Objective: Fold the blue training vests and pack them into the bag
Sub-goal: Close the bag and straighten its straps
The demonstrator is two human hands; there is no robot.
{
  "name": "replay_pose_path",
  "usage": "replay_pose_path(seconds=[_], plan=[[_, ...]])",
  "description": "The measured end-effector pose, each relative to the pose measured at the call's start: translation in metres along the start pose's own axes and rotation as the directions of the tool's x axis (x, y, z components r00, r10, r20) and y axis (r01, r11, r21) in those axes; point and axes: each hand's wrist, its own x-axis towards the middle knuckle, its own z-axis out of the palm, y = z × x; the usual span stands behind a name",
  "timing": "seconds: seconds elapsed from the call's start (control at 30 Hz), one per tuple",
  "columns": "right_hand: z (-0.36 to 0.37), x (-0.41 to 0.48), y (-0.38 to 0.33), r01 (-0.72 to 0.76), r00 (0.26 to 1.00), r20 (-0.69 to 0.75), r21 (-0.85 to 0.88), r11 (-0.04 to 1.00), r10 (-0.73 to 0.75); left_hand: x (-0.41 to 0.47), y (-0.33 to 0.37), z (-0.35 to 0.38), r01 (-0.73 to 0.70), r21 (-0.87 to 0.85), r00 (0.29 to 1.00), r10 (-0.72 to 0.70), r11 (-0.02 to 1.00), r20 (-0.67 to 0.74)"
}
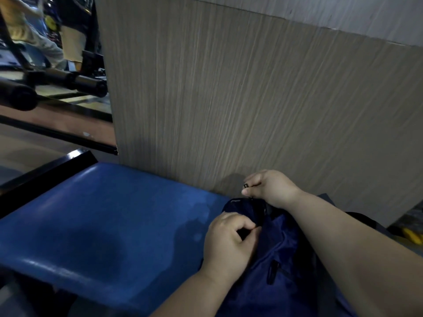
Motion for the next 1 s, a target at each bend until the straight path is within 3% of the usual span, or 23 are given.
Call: replay_pose_path(seconds=[0.1,0.2,0.4,0.53,0.6,0.73,1.0], plan=[[0.006,-0.002,0.007,-0.089,0.991,-0.074,0.225,0.97,0.108,0.008,0.002,-0.004,0.253,-0.093,0.965,-0.244,0.963,0.094],[0.01,-0.01,0.011,-0.105,0.984,-0.107,0.31,0.945,0.144,0.02,0.01,-0.008,0.448,-0.079,0.885,-0.429,0.89,0.18],[0.006,-0.029,0.009,-0.05,0.985,-0.134,0.391,0.919,0.111,0.036,0.018,-0.002,0.46,0.17,0.852,-0.487,0.872,0.193],[0.004,-0.032,0.009,-0.047,0.99,-0.104,0.423,0.905,0.099,0.038,0.02,0.006,0.311,0.396,0.865,-0.43,0.864,0.257],[0.003,-0.028,0.009,-0.035,0.992,-0.101,0.4,0.916,0.082,0.037,0.019,0.007,0.272,0.418,0.884,-0.397,0.867,0.247],[-0.002,-0.015,0.011,-0.01,0.991,-0.123,0.273,0.962,0.045,0.032,0.017,0.009,0.205,0.344,0.923,-0.298,0.916,0.244],[0.003,0.009,0.006,-0.032,0.999,0.039,0.004,0.999,0.032,0.017,0.001,0.012,-0.024,0.178,0.979,-0.013,0.984,0.205]])
